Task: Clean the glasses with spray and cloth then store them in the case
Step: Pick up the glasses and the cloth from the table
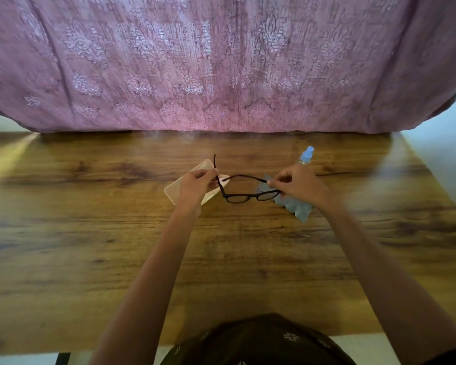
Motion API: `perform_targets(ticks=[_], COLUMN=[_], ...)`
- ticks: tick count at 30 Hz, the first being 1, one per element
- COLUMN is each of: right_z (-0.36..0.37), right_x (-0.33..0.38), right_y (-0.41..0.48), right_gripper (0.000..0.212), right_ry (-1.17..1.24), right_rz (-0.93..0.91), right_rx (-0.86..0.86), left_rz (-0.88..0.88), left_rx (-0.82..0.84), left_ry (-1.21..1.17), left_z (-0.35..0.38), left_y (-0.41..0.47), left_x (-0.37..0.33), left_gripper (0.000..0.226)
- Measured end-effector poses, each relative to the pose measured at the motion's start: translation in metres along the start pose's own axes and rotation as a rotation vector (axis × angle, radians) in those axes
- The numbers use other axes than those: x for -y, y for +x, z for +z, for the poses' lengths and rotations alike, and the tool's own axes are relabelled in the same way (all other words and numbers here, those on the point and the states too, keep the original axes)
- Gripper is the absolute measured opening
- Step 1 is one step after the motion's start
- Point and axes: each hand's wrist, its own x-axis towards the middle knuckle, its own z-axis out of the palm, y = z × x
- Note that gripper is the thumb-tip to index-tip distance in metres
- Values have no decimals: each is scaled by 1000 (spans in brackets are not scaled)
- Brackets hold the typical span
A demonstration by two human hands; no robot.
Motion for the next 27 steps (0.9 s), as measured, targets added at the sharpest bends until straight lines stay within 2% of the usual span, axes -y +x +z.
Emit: perform_targets(ticks=[4, 8, 13, 15, 17, 19, 21, 23, 27], right_z=[6, 9, 9, 8, 4, -1, -5, -10, -18], right_x=[4, 0, 1, 2, 3, 5, 7, 9, 17], right_y=[-3, -5, -5, -4, -2, 1, 4, 6, 6], right_gripper=[16, 12, 12, 10, 11, 13, 14, 15, 14], right_ry=[24, 156, 345, 368, 387, 420, 444, 480, 665], right_rz=[14, 113, 225, 241, 261, 287, 307, 312, 369], right_rx=[-138, -213, -279, -299, -310, -312, -321, -323, -252], left_rz=[-32, -41, 2, 158, 462, 815, 1037, 1131, 1227], left_rx=[23, 51, 91, 24, -15, 49, 131, 173, 145], left_ry=[-34, -61, -13, 201, 419, 528, 638, 751, 859], left_z=[-1, -3, -5, -4, -6, -11, -16, -17, -15], left_y=[1, 0, -7, -12, -19, -24, -27, -28, -31], left_x=[-3, -4, -7, -6, -7, -7, -9, -14, -23], left_gripper=[17, 28, 24, 35, 36, 28, 28, 25, 21])
